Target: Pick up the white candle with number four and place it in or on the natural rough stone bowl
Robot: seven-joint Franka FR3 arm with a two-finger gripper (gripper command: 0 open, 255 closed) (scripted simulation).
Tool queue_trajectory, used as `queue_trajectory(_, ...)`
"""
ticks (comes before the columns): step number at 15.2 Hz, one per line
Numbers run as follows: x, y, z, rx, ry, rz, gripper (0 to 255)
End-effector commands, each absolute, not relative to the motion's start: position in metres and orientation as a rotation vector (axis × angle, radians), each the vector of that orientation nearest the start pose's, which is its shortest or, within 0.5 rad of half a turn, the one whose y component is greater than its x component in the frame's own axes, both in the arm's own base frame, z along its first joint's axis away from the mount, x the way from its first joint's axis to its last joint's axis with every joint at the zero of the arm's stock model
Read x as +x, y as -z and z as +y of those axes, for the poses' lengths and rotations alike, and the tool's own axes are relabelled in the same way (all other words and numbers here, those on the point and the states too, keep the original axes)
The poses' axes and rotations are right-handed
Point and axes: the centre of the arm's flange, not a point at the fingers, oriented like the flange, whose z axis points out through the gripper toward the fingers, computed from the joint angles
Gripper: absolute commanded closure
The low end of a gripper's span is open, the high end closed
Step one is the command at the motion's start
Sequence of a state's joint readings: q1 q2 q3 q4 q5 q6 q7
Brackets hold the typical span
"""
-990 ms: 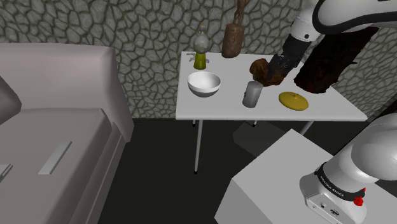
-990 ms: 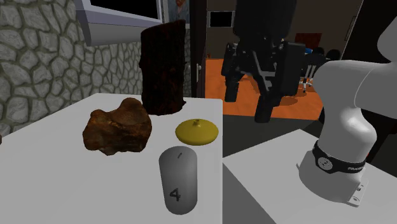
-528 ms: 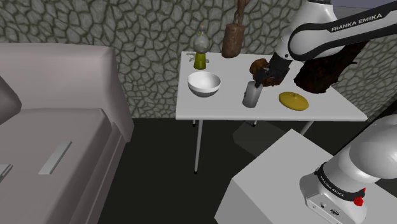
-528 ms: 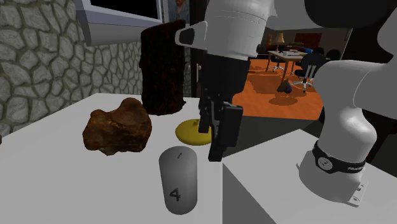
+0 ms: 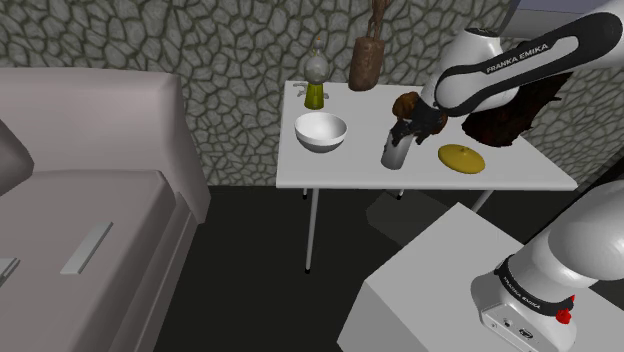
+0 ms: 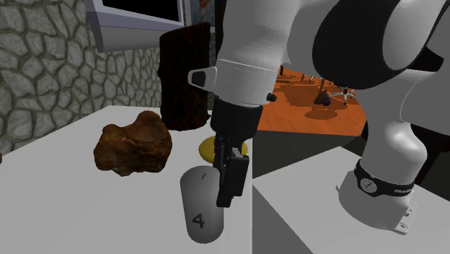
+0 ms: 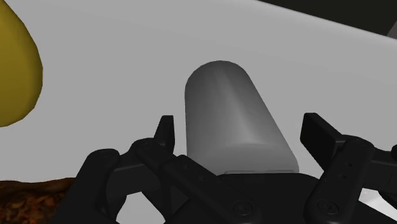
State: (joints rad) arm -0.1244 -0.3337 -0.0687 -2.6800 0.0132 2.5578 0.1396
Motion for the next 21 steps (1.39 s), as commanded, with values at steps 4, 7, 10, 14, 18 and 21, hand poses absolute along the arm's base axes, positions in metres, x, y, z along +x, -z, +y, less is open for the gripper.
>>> queue_trajectory(4,0.411,-0.346,-0.079,-3.053,0.330,0.527,0)
queue_trajectory(7,0.411,-0.346,-0.079,-3.053,0.330,0.527,0)
queue_trajectory(10,0.410,-0.346,-0.079,-3.053,0.330,0.527,255)
queue_trajectory(14,0.411,-0.346,-0.079,-3.053,0.330,0.527,255)
queue_trajectory(18,0.411,-0.346,-0.079,-3.053,0.330,0.527,255)
queue_trajectory(21,0.411,-0.357,-0.079,-3.053,0.330,0.527,255)
